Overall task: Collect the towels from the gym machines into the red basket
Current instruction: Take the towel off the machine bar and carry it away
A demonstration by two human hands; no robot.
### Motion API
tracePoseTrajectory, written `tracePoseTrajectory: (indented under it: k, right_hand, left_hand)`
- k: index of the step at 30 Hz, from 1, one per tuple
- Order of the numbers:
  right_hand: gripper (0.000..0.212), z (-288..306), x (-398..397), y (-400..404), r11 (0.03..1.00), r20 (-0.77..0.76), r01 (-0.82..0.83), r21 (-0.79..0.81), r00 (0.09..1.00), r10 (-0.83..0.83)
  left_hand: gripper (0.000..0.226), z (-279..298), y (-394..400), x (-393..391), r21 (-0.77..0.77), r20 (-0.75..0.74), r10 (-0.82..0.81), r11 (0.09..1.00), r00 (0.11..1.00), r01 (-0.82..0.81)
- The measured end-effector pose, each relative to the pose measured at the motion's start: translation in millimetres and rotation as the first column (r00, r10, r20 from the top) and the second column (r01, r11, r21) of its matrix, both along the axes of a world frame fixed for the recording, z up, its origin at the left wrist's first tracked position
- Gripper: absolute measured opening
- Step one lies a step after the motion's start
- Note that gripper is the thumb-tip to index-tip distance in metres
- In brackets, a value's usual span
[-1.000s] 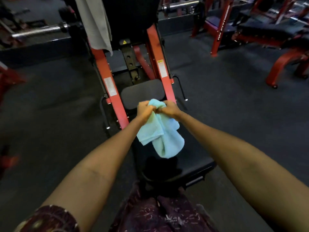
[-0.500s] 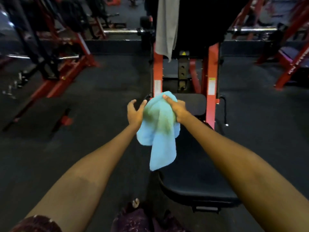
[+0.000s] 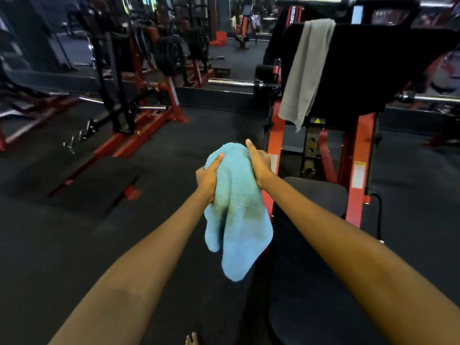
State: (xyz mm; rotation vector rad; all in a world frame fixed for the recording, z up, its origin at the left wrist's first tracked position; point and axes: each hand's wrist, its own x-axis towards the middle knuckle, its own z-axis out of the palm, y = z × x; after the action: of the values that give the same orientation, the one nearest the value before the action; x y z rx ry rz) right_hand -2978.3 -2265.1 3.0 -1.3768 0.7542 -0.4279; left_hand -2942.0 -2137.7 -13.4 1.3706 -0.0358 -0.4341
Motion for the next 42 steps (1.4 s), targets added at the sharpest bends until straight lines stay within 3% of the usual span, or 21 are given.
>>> tracePoseTrajectory:
  k: [4,7,14,18,20,23,28,30,32,35,42]
  right_hand:
    - [0.080,-8.3,56.0,22.4,0.994,-0.047,-0.113,-0.001,0.992,0.113]
    - [0.082,-8.8,82.1,44.0,0.978,-0.079,-0.208,-0.034,0.976,0.204]
    - [0.054,-12.6,130.7,54.5,0.993,0.092,-0.014,-0.117,0.995,0.025]
    - [0.027,-7.6,148.1,48.2,0.990,0.152,0.046,-0.135,0.988,-0.025]
    - [0.018,-3.8,158.3,40.1,0.988,0.166,0.072,-0.138,0.985,-0.049]
    - [0.020,1.5,174.5,21.4,0.986,0.194,0.117,-0.122,0.977,-0.092]
    - [0.023,16.1,214.9,-36.1,0.974,0.250,0.206,-0.099,0.952,-0.176]
    - [0.022,22.3,233.0,-61.4,0.967,0.259,0.226,-0.113,0.947,-0.191]
    - [0.024,28.3,256.4,-95.0,0.959,0.288,0.258,-0.120,0.933,-0.215]
    - [0.021,41.7,285.6,-145.8,0.944,0.302,0.311,-0.106,0.915,-0.267]
    - [0.036,67.8,323.9,-247.5,0.903,0.282,0.386,-0.187,0.902,-0.328]
  left_hand:
    - [0.021,6.3,20.4,62.0,-0.031,-0.028,0.126,0.991,0.992,-0.127]
    - [0.030,5.1,29.8,102.9,0.007,-0.014,0.145,0.989,0.989,-0.145]
    - [0.036,6.0,34.8,162.6,-0.027,-0.073,-0.051,0.998,0.996,0.050]
    - [0.076,8.8,25.4,183.1,-0.048,-0.141,-0.147,0.989,0.979,0.141]
    - [0.084,5.8,13.5,196.4,-0.100,-0.165,-0.165,0.984,0.972,0.150]
    - [0.072,13.5,-7.8,211.7,-0.160,-0.145,-0.221,0.967,0.965,0.197]
    - [0.067,33.0,-60.7,255.9,0.030,-0.017,-0.329,0.944,0.944,0.330]
    - [0.053,40.6,-87.1,275.9,0.056,0.037,-0.367,0.929,0.929,0.365]
    - [0.043,50.4,-123.5,300.2,0.051,0.098,-0.378,0.926,0.921,0.374]
    - [0.047,67.6,-178.5,331.2,0.039,0.139,-0.358,0.934,0.923,0.356]
    - [0.035,88.5,-297.1,387.4,0.003,0.193,-0.370,0.926,0.909,0.377]
